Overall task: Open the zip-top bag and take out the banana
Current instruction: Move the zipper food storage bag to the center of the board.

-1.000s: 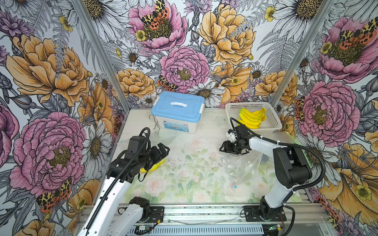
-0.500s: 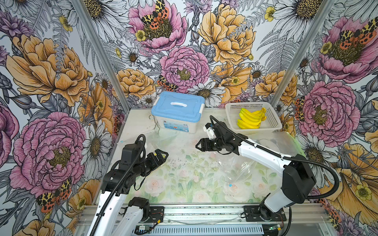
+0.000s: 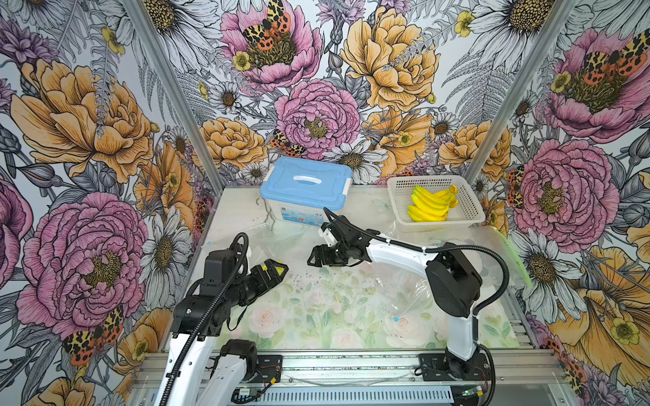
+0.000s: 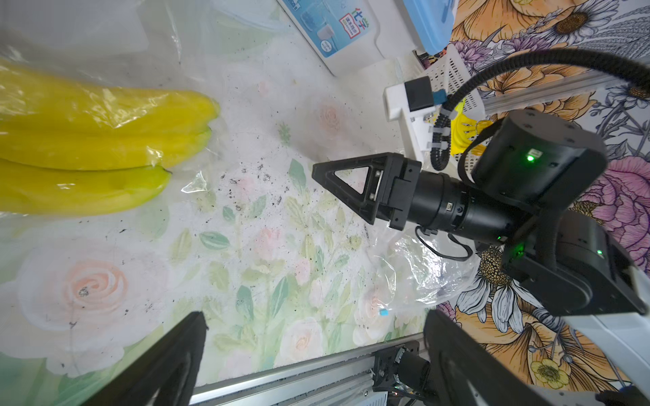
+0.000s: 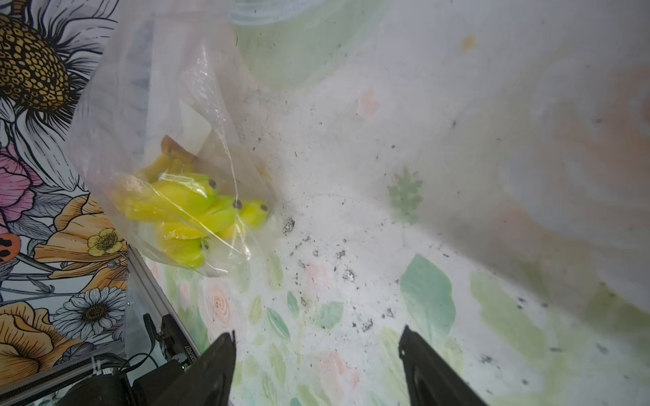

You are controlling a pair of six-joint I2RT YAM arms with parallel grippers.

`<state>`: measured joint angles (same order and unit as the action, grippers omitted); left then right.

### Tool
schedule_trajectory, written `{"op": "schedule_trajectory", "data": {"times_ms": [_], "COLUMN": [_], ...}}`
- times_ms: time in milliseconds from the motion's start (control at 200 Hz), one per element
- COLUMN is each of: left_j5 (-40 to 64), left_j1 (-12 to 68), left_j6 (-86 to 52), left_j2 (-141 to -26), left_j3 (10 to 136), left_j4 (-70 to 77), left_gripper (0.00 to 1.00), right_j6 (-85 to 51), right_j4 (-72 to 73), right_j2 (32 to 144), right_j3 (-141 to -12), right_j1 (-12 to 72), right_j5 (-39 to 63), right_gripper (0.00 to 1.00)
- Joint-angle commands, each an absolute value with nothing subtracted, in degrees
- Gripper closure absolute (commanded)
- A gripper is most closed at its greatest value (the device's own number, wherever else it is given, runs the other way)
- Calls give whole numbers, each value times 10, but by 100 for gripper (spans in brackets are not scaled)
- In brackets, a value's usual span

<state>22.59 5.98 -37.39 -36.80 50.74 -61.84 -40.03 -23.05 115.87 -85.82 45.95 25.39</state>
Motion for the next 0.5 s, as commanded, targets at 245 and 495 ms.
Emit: {"op": "schedule_trajectory", "data": {"times_ms": [245,495], "left_j5": [242,251], "left_j1": [24,17], "left_j6": [-328,-316], "left_j2": [-405,-414], "left_j3": [581,589], "left_j4": [-666,-680], "left_gripper": [2,2], "right_j6": [-366,-337], "right_j4": [-162,-158], "right_j2": [1257,1275], "right_j3": [-970,-973], "right_j1": [509,527], "right_j5": [380,375], "right_gripper": [23,25]}}
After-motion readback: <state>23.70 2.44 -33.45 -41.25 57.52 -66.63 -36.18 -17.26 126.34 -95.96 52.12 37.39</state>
